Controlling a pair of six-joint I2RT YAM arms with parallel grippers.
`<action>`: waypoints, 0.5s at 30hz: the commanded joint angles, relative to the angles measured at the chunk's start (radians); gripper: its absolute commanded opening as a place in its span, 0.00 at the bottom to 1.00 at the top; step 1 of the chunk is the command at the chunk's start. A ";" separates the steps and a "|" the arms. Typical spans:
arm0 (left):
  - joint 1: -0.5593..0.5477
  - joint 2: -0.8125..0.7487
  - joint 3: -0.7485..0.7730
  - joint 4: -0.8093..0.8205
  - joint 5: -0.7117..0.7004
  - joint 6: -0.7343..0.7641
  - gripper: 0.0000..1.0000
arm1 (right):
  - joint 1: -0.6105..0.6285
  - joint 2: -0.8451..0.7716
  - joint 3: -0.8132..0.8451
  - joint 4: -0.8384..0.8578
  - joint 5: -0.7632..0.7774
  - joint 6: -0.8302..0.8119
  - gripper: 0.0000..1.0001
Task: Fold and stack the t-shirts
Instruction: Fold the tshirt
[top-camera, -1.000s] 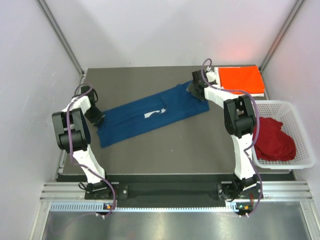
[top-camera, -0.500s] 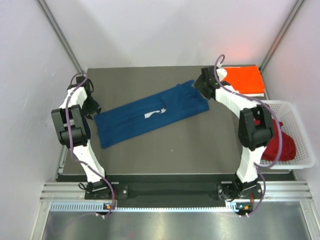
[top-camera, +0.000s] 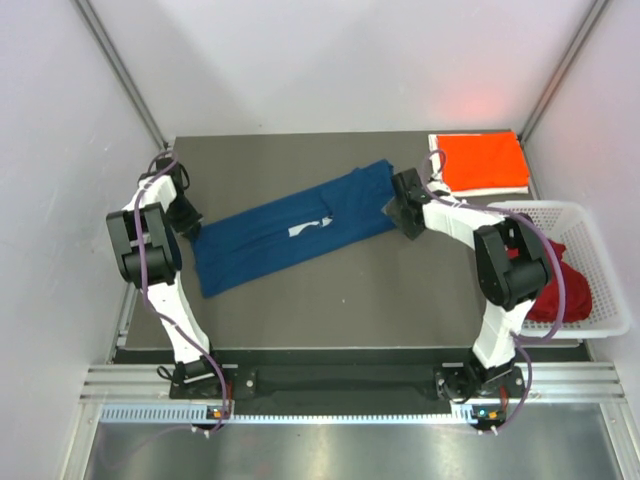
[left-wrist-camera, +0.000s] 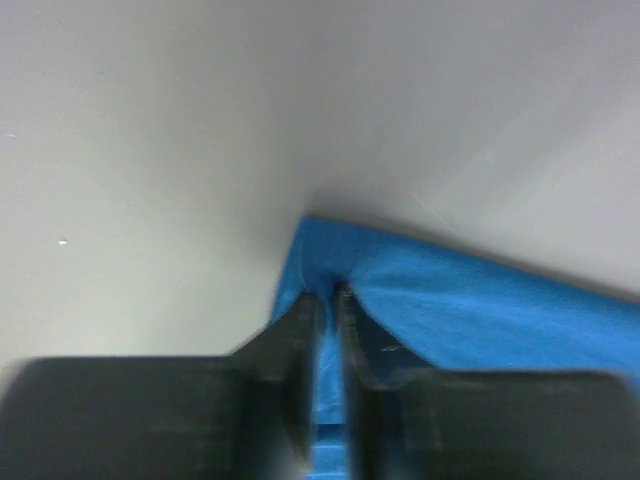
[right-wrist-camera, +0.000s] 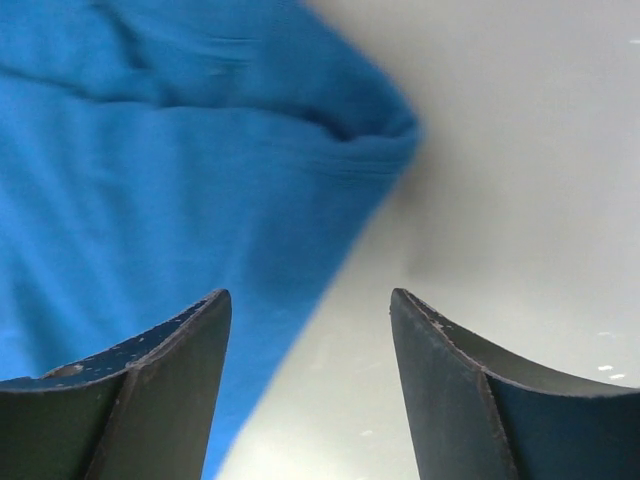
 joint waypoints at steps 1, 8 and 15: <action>0.013 0.017 -0.036 -0.002 -0.027 -0.002 0.10 | -0.009 -0.043 -0.041 0.032 0.075 0.012 0.65; 0.010 -0.042 -0.116 0.026 0.004 -0.021 0.00 | -0.031 -0.030 -0.107 0.174 0.113 -0.028 0.56; 0.011 -0.088 -0.202 0.033 0.021 -0.027 0.00 | -0.097 0.055 -0.075 0.265 0.058 -0.082 0.26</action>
